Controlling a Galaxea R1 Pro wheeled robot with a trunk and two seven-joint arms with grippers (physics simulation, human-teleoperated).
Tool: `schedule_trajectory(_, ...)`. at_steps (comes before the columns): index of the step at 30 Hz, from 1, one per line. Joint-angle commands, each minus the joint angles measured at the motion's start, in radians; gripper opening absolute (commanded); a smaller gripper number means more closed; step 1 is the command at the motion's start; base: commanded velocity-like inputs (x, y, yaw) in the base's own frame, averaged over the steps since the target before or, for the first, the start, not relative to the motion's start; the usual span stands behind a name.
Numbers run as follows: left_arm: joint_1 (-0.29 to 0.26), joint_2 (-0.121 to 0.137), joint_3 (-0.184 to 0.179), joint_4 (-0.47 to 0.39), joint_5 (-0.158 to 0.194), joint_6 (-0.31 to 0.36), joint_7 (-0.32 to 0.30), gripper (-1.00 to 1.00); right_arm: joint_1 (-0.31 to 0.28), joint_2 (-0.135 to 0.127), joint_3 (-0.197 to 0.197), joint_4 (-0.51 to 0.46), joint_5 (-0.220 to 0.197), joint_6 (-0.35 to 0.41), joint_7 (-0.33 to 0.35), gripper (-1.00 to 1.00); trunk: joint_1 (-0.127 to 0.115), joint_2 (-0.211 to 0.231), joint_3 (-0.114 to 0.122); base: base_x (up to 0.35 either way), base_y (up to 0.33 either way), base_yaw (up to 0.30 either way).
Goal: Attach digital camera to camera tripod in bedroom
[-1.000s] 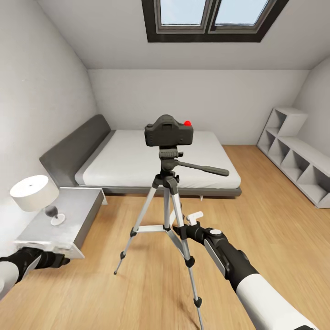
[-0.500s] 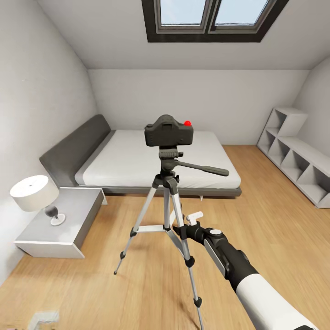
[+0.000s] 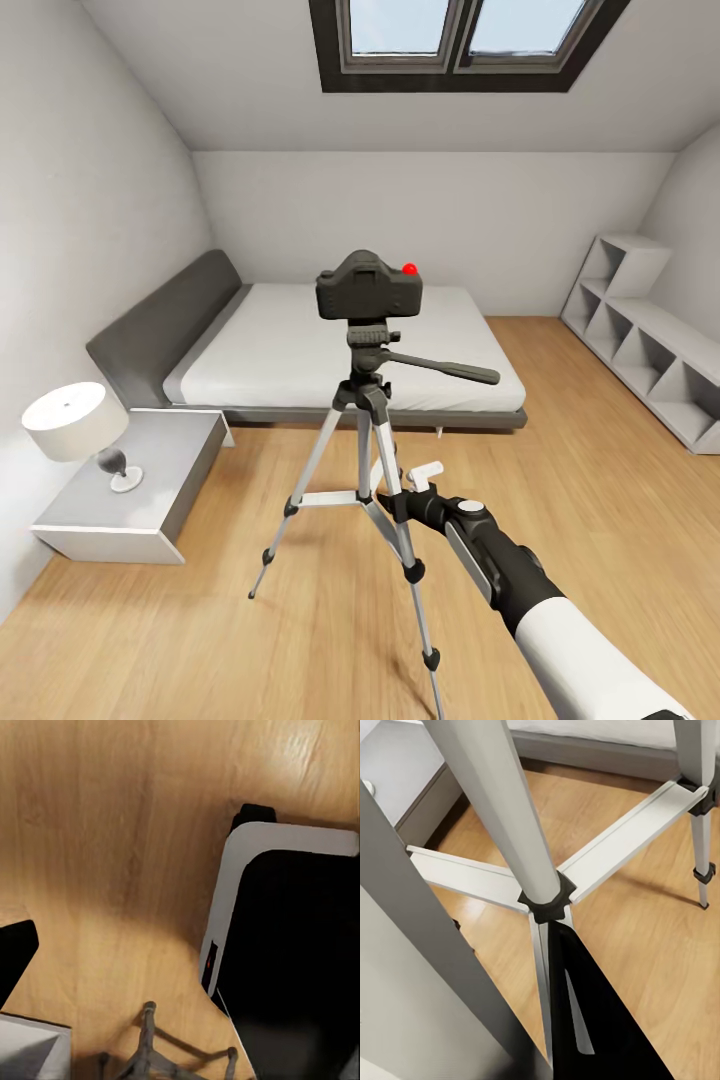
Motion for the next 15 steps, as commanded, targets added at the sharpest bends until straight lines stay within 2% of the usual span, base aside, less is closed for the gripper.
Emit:
schedule_trajectory(1, 0.017, -0.021, -0.008, 0.0, 0.043, 0.004, 0.023, 1.0, 0.0, 0.0, 0.002, 0.006, 0.009, 0.004, -0.002, -1.0, 0.001, -0.001, -0.002, 0.0, 0.0, 0.0)
schedule_trajectory(4, 0.039, -0.04, -0.008, 0.001, 0.084, 0.006, 0.049, 1.0, 0.0, 0.0, 0.002, 0.006, 0.008, 0.004, -0.003, -1.0, 0.001, -0.001, -0.002, 0.0, 0.0, 0.0)
schedule_trajectory(8, 0.081, -0.052, -0.007, 0.001, 0.127, 0.006, 0.067, 1.0, 0.0, 0.0, 0.002, 0.006, 0.008, 0.004, -0.002, -1.0, 0.001, -0.001, -0.002, 0.0, 0.0, 0.0)
schedule_trajectory(15, 0.121, -0.059, -0.007, 0.001, 0.19, -0.003, 0.089, 1.0, 0.0, 0.001, 0.002, 0.006, 0.007, 0.004, -0.003, -1.0, 0.001, -0.001, -0.002, 0.0, 0.0, 0.0)
